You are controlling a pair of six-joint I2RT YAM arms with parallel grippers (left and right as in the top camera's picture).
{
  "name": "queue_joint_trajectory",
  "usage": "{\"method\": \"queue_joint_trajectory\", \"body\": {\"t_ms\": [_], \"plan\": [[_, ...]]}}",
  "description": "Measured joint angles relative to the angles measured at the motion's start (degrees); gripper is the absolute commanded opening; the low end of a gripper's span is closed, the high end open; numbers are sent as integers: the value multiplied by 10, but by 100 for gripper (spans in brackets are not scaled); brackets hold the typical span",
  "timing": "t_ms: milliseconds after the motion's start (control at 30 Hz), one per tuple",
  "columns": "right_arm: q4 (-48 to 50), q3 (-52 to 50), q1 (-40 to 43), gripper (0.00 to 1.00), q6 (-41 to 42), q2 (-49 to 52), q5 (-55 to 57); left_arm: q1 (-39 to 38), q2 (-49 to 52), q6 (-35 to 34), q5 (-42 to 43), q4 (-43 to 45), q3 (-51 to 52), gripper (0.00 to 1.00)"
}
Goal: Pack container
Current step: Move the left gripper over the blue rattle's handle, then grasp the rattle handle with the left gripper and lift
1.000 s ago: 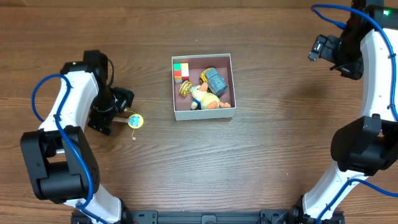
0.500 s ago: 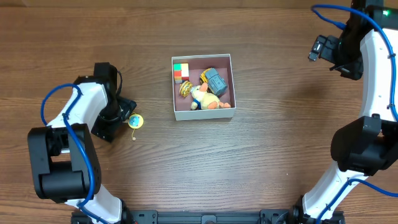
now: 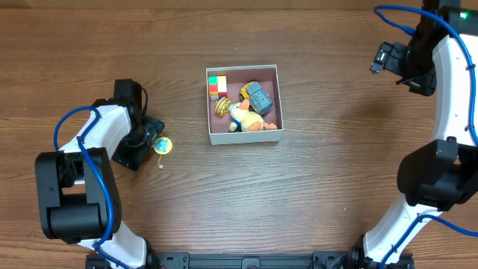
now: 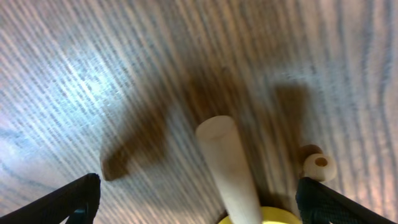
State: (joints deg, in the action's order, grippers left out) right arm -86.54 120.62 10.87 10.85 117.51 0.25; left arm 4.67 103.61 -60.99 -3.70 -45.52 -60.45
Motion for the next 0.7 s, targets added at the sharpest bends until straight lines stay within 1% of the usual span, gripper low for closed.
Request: {"method": "queue_joint_trajectory", "body": {"t_ms": [367,400,500,600,700], "plan": [[0,0,0,100,0,0,0,0,0,0,1,8,2,100],[0,0,0,100,0,0,0,0,0,0,1,9,3,99],[0,0,0,100,0,0,0,0,0,-3,5,17,10,90],[0,0,0,100,0,0,0,0,-3,-3,6,29,16,88],[0,0,0,100,0,0,0,0,-9,-3,6,34,23,81]]}}
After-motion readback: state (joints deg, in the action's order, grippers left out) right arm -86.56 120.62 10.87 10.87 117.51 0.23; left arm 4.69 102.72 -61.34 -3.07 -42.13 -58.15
